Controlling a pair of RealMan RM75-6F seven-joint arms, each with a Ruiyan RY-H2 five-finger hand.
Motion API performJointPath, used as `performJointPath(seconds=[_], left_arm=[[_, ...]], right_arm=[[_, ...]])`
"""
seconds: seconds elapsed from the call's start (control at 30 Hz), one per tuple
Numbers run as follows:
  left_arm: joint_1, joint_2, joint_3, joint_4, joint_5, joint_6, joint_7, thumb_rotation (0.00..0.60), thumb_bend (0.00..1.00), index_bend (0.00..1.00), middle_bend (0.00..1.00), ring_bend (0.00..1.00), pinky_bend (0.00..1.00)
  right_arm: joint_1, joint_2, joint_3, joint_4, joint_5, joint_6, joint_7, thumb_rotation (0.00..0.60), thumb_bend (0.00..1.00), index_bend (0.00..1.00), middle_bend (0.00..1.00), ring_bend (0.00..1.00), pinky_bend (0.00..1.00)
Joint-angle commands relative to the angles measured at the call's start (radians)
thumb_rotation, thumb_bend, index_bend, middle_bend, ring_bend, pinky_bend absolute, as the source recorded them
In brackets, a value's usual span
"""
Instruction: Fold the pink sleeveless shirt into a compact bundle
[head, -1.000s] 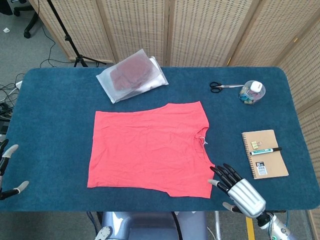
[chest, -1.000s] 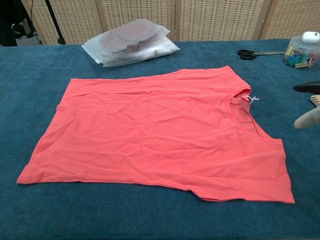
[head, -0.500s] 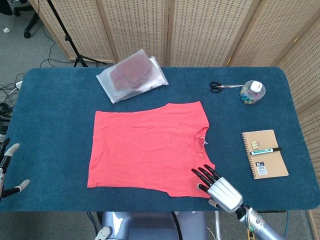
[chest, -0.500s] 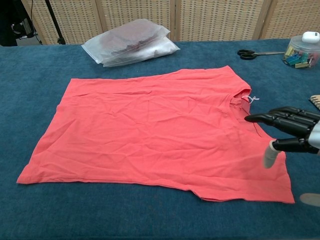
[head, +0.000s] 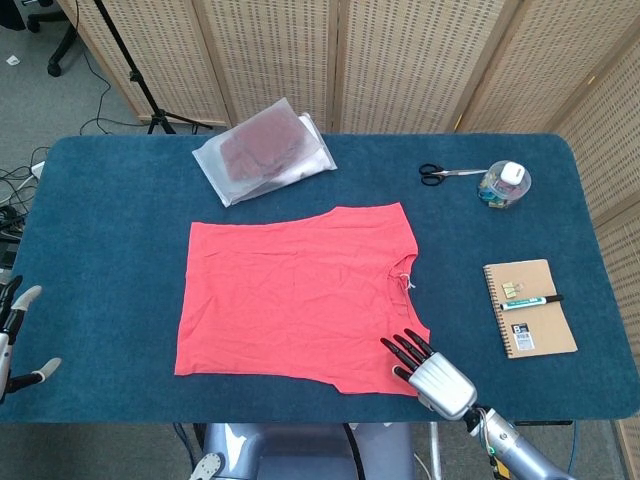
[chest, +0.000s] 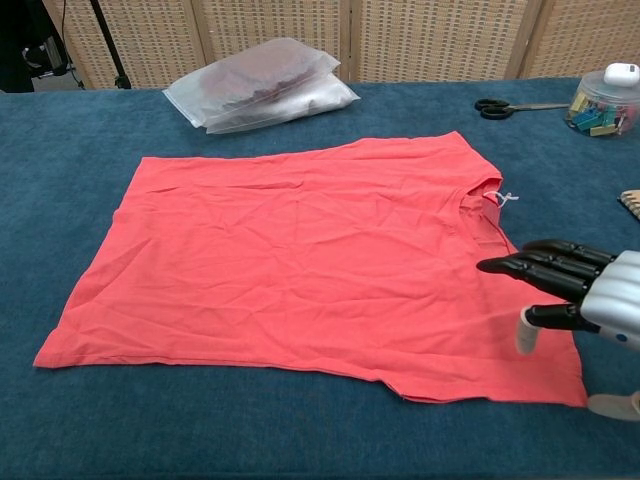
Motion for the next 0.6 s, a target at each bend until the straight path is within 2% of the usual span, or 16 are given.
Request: performJointPath(seconds=[0.03,0.47,0.6], left_arm=[[0.000,-0.001,0.000,0.001,-0.001,0.000,0.002,0.600,0.00,0.00,0.00,0.00,0.00],[-0.001,0.000,-0.002,0.001,-0.007,-0.002,-0.001,0.600,0.00,0.00,0.00,0.00,0.00],[-0.002,0.001,-0.002,0.002,-0.007,-0.004,-0.004,0.600,0.00,0.00,0.00,0.00,0.00]], right_arm=[[0.005,-0.007,-0.004,0.012,0.003,-0.003,-0.021,0.600,0.04,0.39,0.01,0.00,0.00],[0.026,-0.049,-0.005,0.026,0.042,-0.022,-0.050,0.600,0.05,0.40,0.01,0.00,0.00],[0.033,-0.059,-0.004,0.029,0.056,-0.025,-0.049,0.600,0.13,0.41,0.03,0.00,0.00]])
